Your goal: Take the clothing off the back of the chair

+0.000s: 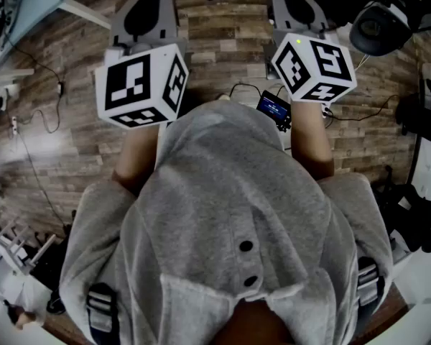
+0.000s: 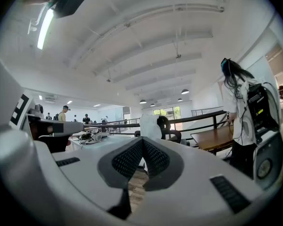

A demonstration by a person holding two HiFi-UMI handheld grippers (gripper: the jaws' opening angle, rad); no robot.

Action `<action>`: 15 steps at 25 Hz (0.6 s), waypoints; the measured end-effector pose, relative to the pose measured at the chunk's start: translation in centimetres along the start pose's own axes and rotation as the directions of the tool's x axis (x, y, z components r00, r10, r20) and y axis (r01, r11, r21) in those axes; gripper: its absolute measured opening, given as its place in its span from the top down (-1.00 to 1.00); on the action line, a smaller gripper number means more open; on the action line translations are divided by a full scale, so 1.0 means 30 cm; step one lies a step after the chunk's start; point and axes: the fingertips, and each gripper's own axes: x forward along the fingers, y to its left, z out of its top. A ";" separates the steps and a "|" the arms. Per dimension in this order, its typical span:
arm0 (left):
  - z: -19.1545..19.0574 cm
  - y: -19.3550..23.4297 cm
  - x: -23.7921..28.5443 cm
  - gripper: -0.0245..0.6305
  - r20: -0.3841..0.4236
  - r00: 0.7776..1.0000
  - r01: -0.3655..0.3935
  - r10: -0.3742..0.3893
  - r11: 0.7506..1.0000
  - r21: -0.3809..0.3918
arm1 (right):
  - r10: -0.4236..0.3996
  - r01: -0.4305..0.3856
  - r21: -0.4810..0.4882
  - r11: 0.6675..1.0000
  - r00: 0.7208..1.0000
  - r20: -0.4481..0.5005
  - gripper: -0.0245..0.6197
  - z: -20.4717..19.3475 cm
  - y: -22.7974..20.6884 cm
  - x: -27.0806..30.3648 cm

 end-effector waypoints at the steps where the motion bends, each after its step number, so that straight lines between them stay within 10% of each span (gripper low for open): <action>1: -0.002 -0.003 0.003 0.89 0.000 1.000 -0.001 0.001 1.000 -0.002 | 0.000 0.000 0.000 1.000 1.000 0.000 0.90 0.002 -0.003 -0.002; 15: -0.020 0.028 -0.009 0.89 -0.010 1.000 -0.029 0.029 0.999 -0.013 | 0.080 -0.080 0.004 0.997 0.997 0.003 0.90 -0.005 0.054 0.012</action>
